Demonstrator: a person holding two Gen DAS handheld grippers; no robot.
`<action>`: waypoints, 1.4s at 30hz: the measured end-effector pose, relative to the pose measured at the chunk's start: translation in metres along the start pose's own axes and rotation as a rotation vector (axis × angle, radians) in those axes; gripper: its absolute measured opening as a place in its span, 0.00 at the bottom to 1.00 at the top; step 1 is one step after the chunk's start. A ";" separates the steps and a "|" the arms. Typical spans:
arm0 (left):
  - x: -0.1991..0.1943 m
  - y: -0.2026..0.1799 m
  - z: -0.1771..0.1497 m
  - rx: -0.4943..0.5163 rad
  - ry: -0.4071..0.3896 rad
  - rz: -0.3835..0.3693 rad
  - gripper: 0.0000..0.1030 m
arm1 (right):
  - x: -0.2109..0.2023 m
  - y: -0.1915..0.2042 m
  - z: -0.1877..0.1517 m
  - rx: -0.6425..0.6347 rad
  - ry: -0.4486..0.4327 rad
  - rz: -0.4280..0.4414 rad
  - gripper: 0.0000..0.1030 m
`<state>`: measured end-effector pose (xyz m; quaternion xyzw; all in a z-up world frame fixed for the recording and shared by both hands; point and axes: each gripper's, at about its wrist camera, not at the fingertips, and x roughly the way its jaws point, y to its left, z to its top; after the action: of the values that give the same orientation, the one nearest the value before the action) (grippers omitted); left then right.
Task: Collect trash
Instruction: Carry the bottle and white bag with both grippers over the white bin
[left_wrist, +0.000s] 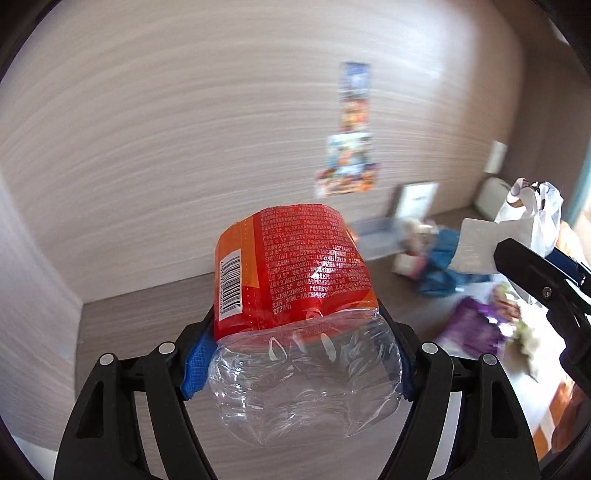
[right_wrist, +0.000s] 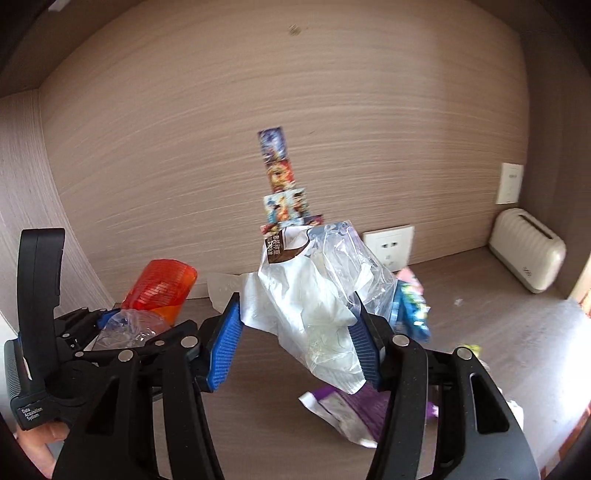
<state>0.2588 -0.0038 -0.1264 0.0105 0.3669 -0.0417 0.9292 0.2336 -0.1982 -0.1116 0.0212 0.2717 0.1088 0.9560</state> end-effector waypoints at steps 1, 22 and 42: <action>-0.002 -0.008 0.000 0.013 -0.003 -0.015 0.72 | -0.008 -0.006 -0.001 0.006 -0.007 -0.015 0.55; -0.049 -0.249 -0.044 0.356 0.012 -0.351 0.72 | -0.160 -0.165 -0.087 0.250 -0.007 -0.377 0.55; -0.052 -0.420 -0.157 0.659 0.128 -0.574 0.72 | -0.251 -0.260 -0.213 0.489 0.099 -0.616 0.55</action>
<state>0.0781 -0.4108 -0.2008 0.2065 0.3788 -0.4123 0.8025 -0.0348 -0.5113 -0.1898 0.1603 0.3287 -0.2501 0.8965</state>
